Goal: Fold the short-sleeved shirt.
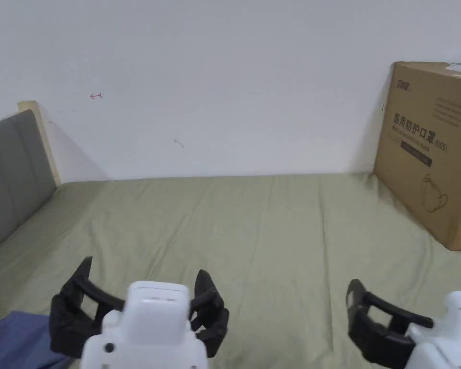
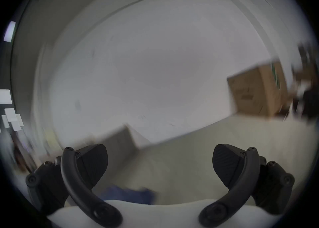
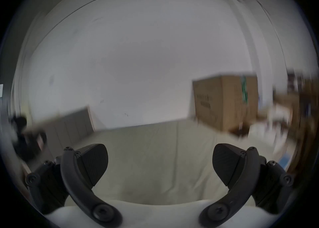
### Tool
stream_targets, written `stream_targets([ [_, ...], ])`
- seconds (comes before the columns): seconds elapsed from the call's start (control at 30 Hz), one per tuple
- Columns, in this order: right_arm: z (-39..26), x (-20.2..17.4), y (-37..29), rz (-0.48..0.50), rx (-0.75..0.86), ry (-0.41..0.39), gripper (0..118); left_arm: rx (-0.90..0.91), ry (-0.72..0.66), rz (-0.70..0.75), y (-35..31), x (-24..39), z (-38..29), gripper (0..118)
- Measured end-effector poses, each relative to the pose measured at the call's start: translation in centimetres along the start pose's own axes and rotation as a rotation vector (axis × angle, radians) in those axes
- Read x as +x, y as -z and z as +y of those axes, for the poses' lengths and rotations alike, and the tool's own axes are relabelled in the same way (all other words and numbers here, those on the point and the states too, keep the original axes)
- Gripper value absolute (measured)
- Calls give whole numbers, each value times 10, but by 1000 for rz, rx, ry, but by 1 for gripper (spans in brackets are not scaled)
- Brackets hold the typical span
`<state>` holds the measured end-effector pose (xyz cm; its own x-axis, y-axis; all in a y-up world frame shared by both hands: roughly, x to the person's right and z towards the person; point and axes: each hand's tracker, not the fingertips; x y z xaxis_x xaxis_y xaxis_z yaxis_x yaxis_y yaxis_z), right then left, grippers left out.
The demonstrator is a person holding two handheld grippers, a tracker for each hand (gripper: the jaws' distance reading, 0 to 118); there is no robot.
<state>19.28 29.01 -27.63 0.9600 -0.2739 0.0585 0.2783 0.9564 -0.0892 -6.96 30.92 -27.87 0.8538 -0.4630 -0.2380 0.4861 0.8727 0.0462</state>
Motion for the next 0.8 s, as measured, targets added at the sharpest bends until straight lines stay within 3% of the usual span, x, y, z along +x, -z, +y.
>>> stream_targets([
  [0.1, -16, 49, 4, -30, -146, 710, 118, 163, 601, 98, 3, 39, -9, 118],
  [0.17, -42, 77, 6, -167, -257, 1098, 118, 322, 971, 129, -2, 55, -25, 118],
  [0.2, -52, 88, 5, -225, -329, 1183, 118, 374, 1043, 138, -3, 56, -31, 118],
  [0.23, -56, 92, 6, -203, -331, 1177, 118, 364, 1009, 104, -5, 55, -30, 118],
  [0.27, -53, 92, 6, -212, -341, 1076, 118, 280, 874, 35, -6, 52, -25, 118],
  [0.33, -37, 79, 3, -185, -272, 767, 118, 97, 501, -116, -4, 37, -3, 118],
  [0.5, -1, -1, -10, -34, 74, -262, 118, -65, -440, -250, 5, -18, -9, 118],
  [0.57, -8, -22, -14, -21, 140, -476, 118, -90, -569, -206, 0, -26, -19, 118],
  [0.6, -10, -29, -15, -27, 134, -504, 118, -102, -575, -178, -2, -29, -22, 118],
  [0.73, -18, -34, -21, 42, 112, -347, 118, -62, -453, -166, -4, -25, -26, 118],
  [0.8, -21, -39, -20, 42, 89, -344, 118, -33, -385, -171, -7, -22, -24, 118],
])
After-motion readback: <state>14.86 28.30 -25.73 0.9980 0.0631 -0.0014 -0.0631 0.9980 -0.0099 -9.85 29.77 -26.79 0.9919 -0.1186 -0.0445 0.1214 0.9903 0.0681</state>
